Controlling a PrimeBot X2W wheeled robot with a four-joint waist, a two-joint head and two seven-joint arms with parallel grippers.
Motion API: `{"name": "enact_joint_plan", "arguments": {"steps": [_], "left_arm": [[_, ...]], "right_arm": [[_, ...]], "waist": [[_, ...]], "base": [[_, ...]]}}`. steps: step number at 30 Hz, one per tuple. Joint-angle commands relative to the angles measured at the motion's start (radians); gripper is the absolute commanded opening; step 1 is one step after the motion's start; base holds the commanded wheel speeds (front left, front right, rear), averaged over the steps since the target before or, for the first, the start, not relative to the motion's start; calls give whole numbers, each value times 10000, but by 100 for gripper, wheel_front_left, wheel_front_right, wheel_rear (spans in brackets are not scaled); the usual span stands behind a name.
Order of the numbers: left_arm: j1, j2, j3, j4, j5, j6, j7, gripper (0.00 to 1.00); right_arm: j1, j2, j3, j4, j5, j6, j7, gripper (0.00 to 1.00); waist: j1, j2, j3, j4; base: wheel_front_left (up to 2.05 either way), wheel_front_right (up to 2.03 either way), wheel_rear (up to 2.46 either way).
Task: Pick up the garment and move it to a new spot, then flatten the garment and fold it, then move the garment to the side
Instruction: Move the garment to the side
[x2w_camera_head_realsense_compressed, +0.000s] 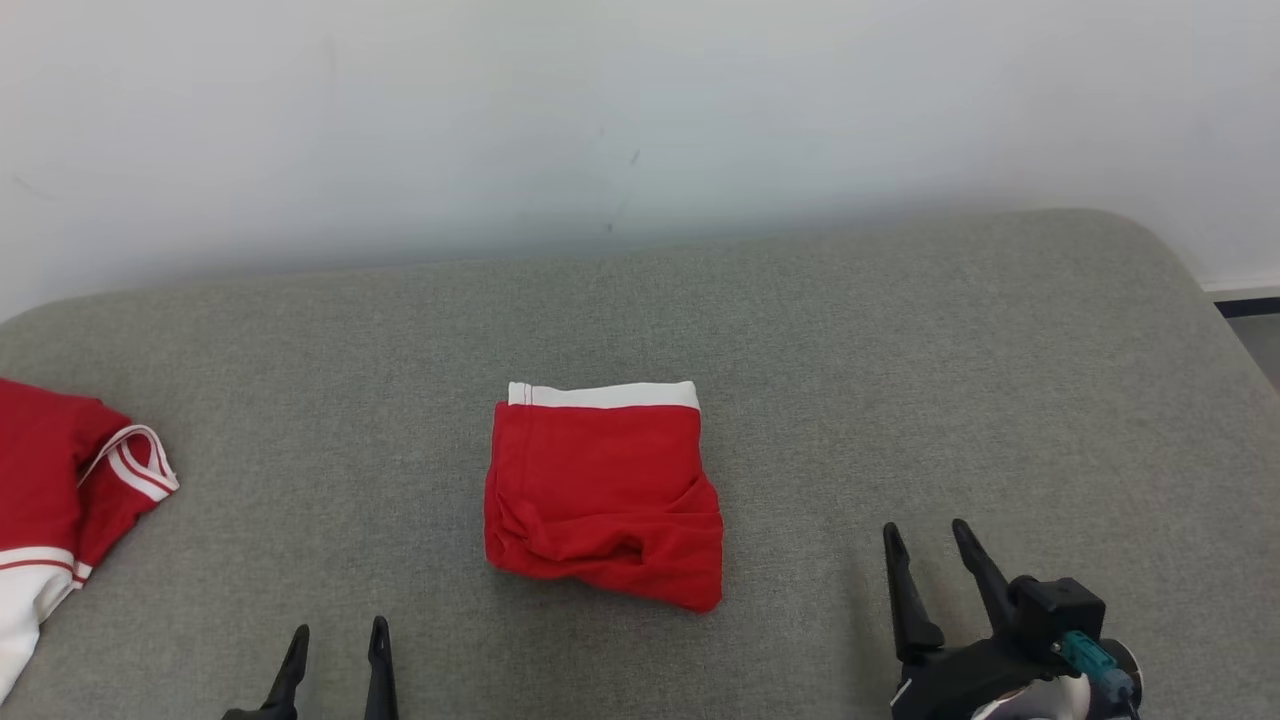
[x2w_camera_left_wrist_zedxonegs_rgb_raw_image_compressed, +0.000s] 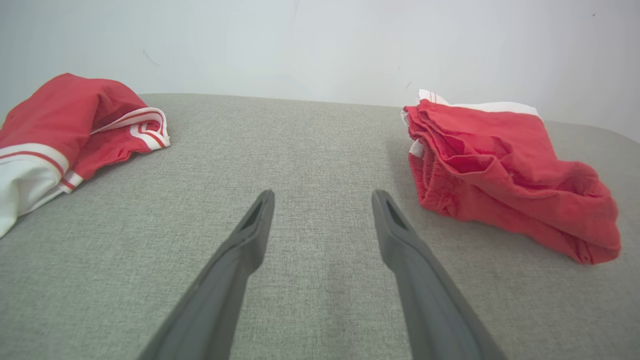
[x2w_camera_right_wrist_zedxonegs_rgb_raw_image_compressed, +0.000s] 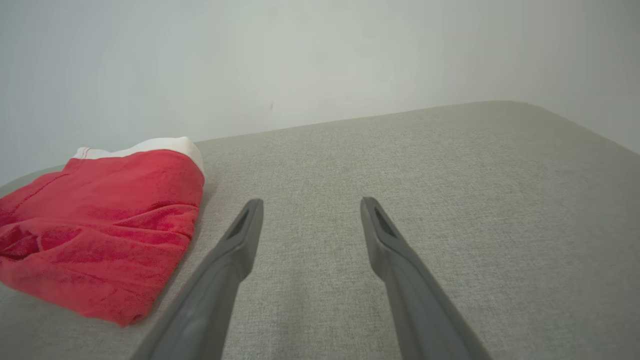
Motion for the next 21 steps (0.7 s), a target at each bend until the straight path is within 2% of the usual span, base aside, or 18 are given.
{"name": "enact_joint_plan", "arguments": {"steps": [1, 5, 13, 21], "left_arm": [[-23, 5, -73, -55, -48, 39, -29, 100], [-150, 5, -285, -50, -128, 39, -29, 100], [-489, 7, -755, 39, -188, 104, -29, 100], [-779, 7, -938, -10, -240, 160, -29, 100]], "right_arm": [[-74, 20, 258, 6, 166, -22, 1, 100], [-329, 19, 844, 110, 502, -22, 1, 100], [-1404, 16, 2183, 1240, 2188, -22, 1, 100], [-2478, 14, 2141, 2234, 2359, -22, -1, 100]], "waist": [[0, 0, 110, 131], [0, 0, 362, 356], [0, 0, 995, 1171], [0, 0, 1420, 1819]], "base": [[0, 0, 0], [0, 0, 0], [0, 0, 0], [0, 0, 0]]}}
